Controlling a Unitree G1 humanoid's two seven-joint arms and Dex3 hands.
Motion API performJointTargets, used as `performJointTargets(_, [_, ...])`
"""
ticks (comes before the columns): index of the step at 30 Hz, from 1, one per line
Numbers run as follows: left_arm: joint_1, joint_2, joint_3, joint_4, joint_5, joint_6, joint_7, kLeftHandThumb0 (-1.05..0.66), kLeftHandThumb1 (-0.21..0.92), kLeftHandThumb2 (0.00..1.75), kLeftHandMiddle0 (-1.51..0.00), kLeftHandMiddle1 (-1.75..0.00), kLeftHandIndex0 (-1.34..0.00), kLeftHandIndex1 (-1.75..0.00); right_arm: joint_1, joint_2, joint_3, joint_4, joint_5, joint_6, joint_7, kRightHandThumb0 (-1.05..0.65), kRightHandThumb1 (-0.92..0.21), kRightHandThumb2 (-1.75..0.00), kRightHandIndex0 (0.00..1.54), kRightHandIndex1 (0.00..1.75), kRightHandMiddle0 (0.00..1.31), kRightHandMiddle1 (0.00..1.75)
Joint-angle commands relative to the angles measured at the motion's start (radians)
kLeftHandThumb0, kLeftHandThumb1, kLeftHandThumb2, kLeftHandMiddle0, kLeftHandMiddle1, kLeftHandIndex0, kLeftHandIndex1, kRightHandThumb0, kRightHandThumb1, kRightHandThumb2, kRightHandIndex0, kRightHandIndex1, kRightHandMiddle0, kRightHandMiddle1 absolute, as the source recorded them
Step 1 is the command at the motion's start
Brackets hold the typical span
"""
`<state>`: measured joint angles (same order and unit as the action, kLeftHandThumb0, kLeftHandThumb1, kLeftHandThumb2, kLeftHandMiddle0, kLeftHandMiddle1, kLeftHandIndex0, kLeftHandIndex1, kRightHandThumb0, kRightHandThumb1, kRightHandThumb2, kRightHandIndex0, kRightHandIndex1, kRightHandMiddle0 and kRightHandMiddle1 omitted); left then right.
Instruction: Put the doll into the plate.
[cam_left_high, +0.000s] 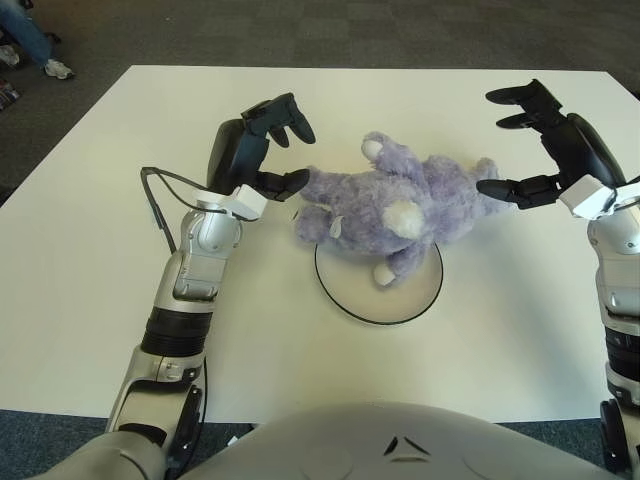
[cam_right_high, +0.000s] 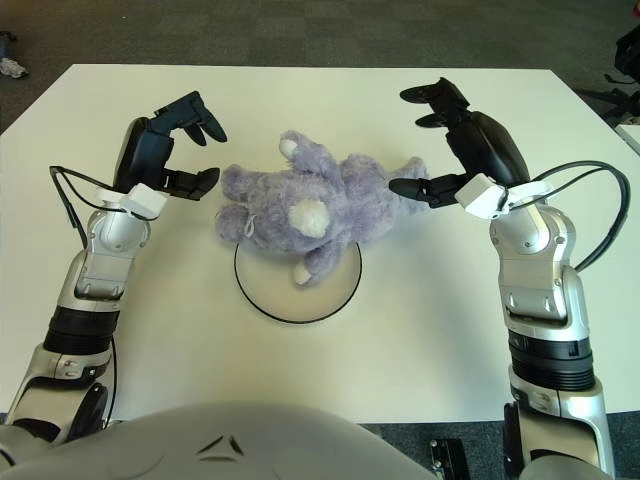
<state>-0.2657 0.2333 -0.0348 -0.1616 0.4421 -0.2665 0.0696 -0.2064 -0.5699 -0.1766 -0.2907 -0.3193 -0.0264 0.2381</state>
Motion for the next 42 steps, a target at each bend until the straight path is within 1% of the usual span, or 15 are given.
performJointTargets(1, [-0.028, 0.002, 0.024, -0.015, -0.007, 0.056, -0.006, -0.01, 0.11, 1.55, -0.66, -1.75, -0.65, -1.73, -0.027, 0.012, -0.013, 0.036, 0.012, -0.034, -0.039, -0.57, -0.32, -0.94, 0.51, 1.66, 0.0, 1.1])
performJointTargets(4, [-0.052, 0.004, 0.034, 0.019, -0.02, 0.085, -0.004, -0.01, 0.12, 1.54, -0.65, -1.75, -0.64, -1.73, -0.044, 0.016, -0.016, 0.07, 0.013, -0.031, -0.061, -0.55, -0.35, -0.95, 0.61, 1.72, 0.01, 1.14])
performJointTargets(7, [-0.078, 0.007, 0.043, 0.076, -0.026, 0.092, 0.01, -0.01, 0.13, 1.53, -0.64, -1.75, -0.63, -1.74, -0.054, 0.017, -0.015, 0.087, 0.006, -0.023, -0.081, -0.54, -0.37, -0.94, 0.85, 1.74, 0.04, 1.16])
performJointTargets(8, [-0.085, 0.007, 0.044, 0.099, -0.024, 0.092, 0.018, -0.01, 0.13, 1.53, -0.64, -1.75, -0.63, -1.74, -0.057, 0.017, -0.014, 0.09, 0.002, -0.02, -0.087, -0.54, -0.37, -0.94, 0.88, 1.74, 0.05, 1.17])
performJointTargets(9, [-0.094, 0.004, 0.045, 0.131, -0.021, 0.092, 0.031, -0.01, 0.13, 1.53, -0.64, -1.75, -0.63, -1.74, -0.061, 0.019, -0.012, 0.092, -0.004, -0.016, -0.096, -0.53, -0.38, -0.95, 0.69, 1.74, 0.05, 1.18])
performJointTargets(10, [-0.1, 0.002, 0.045, 0.152, -0.019, 0.092, 0.04, -0.01, 0.14, 1.52, -0.63, -1.75, -0.62, -1.74, -0.064, 0.02, -0.01, 0.092, -0.009, -0.014, -0.103, -0.51, -0.38, -0.97, 0.56, 1.56, 0.06, 1.2])
performJointTargets(12, [-0.111, -0.001, 0.045, 0.189, -0.018, 0.091, 0.057, -0.01, 0.15, 1.51, -0.63, -1.75, -0.61, -1.74, -0.071, 0.024, -0.005, 0.095, -0.017, -0.009, -0.116, -0.5, -0.38, -0.98, 0.46, 1.36, 0.07, 1.23])
performJointTargets(16, [-0.123, -0.005, 0.045, 0.224, -0.024, 0.09, 0.076, -0.01, 0.16, 1.5, -0.62, -1.75, -0.6, -1.74, -0.081, 0.03, 0.002, 0.1, -0.025, 0.005, -0.131, -0.49, -0.38, -1.0, 0.35, 1.14, 0.11, 1.26])
performJointTargets(19, [-0.129, -0.009, 0.048, 0.25, -0.035, 0.082, 0.086, -0.01, 0.17, 1.48, -0.6, -1.75, -0.59, -1.74, -0.093, 0.039, 0.009, 0.113, -0.02, 0.04, -0.129, -0.47, -0.37, -1.0, 0.31, 1.08, 0.14, 1.29])
performJointTargets(21, [-0.133, -0.009, 0.05, 0.27, -0.043, 0.075, 0.093, -0.01, 0.18, 1.48, -0.6, -1.75, -0.59, -1.75, -0.099, 0.044, 0.011, 0.121, -0.012, 0.062, -0.124, -0.45, -0.37, -1.01, 0.29, 1.05, 0.16, 1.3])
performJointTargets(22, [-0.135, -0.008, 0.051, 0.279, -0.046, 0.071, 0.096, -0.01, 0.18, 1.48, -0.66, -1.75, -0.55, -1.72, -0.102, 0.046, 0.011, 0.124, -0.008, 0.071, -0.123, -0.44, -0.37, -1.02, 0.27, 1.04, 0.16, 1.31])
performJointTargets(26, [-0.147, -0.003, 0.053, 0.323, -0.056, 0.057, 0.108, -0.01, 0.18, 1.47, -0.73, -1.75, -0.48, -1.71, -0.112, 0.049, 0.013, 0.139, -0.005, 0.087, -0.125, -0.43, -0.39, -1.04, 0.24, 1.02, 0.18, 1.34])
performJointTargets(40, [-0.198, 0.009, 0.041, 0.502, -0.023, 0.033, 0.207, -0.01, 0.24, 1.39, -0.74, -1.65, -0.41, -1.75, -0.118, 0.081, 0.023, 0.151, -0.004, 0.181, -0.137, -0.36, -0.45, -1.07, 0.23, 1.04, 0.22, 1.41])
performJointTargets(41, [-0.199, 0.01, 0.04, 0.512, -0.022, 0.031, 0.214, -0.01, 0.24, 1.39, -0.74, -1.65, -0.41, -1.75, -0.119, 0.086, 0.021, 0.149, 0.003, 0.193, -0.135, -0.36, -0.52, -0.98, 0.22, 1.05, 0.24, 1.46])
performJointTargets(42, [-0.199, 0.01, 0.039, 0.524, -0.022, 0.028, 0.222, -0.01, 0.24, 1.38, -0.74, -1.65, -0.41, -1.75, -0.119, 0.091, 0.022, 0.156, 0.006, 0.198, -0.138, -0.36, -0.65, -0.79, 0.21, 1.07, 0.27, 1.52])
